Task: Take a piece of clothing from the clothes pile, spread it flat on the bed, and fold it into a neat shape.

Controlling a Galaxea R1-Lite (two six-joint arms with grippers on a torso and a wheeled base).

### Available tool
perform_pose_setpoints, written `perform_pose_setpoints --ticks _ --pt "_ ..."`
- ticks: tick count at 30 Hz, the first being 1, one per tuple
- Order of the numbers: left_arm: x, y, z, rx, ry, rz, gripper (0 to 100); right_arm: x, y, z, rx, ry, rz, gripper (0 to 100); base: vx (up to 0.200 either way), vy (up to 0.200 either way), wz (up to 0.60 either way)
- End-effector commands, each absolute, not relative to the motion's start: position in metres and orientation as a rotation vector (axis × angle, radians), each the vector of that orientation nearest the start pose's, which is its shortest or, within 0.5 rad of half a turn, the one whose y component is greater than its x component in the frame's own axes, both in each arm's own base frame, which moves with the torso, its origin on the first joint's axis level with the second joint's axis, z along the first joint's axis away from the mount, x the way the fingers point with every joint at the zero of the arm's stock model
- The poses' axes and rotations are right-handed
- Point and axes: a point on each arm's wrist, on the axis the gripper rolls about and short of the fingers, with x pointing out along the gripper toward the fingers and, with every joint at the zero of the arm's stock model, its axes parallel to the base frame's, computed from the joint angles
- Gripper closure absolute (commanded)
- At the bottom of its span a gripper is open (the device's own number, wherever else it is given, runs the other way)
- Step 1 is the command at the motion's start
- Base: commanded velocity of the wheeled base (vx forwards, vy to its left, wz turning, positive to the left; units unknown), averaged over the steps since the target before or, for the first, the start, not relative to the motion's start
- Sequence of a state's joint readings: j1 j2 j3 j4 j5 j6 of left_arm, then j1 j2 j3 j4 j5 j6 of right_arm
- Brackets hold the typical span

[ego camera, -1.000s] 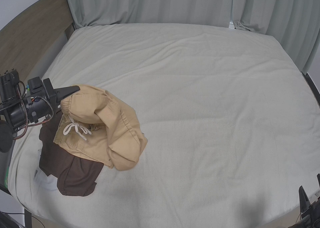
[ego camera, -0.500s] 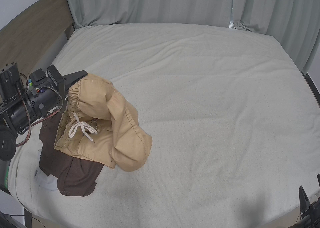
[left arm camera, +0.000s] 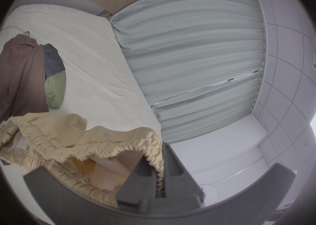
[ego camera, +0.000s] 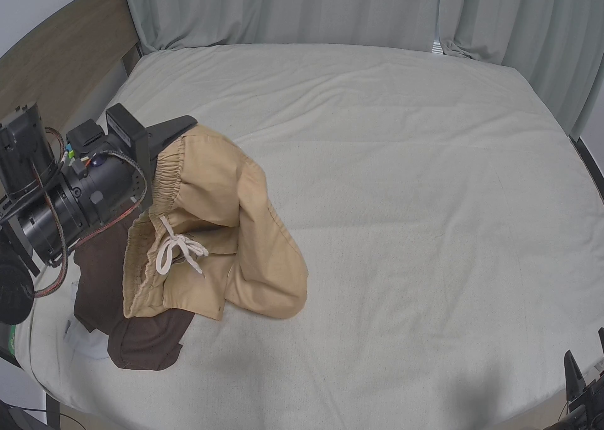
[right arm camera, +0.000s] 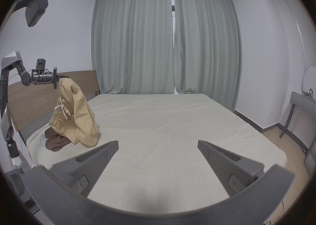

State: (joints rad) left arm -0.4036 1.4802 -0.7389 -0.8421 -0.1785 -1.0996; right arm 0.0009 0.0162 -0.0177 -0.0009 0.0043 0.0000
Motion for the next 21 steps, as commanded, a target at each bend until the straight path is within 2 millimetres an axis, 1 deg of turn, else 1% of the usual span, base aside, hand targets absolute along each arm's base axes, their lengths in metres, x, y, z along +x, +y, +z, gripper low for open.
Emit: perform_pose_setpoints --ticks 1,2,5,9,19,21 --pt "0.224 -0.119 0.254 -1.086 0.227 -0.622 100 -0.023 0.000 0.076 0.000 -0.002 0.006 0 0.000 0.000 0.00" --pt "0.223 -0.126 0.257 -1.088 0.226 -0.642 100 -0.023 0.000 0.075 0.000 0.000 0.006 0 0.000 0.000 0.00" --pt "0.220 -0.135 0.260 -1.088 0.239 -0.671 100 -0.023 0.000 0.076 0.000 -0.002 0.006 0 0.000 0.000 0.00" --pt "0.217 -0.147 0.257 -1.086 0.266 -0.693 100 -0.023 0.000 0.076 0.000 -0.002 0.006 0 0.000 0.000 0.00" --pt "0.215 -0.166 0.249 -1.076 0.321 -0.729 100 -0.023 0.000 0.076 0.000 -0.002 0.006 0 0.000 0.000 0.00" --pt "0.216 -0.174 0.247 -1.073 0.337 -0.746 100 -0.023 0.000 0.076 0.000 -0.002 0.006 0 0.000 0.000 0.00"
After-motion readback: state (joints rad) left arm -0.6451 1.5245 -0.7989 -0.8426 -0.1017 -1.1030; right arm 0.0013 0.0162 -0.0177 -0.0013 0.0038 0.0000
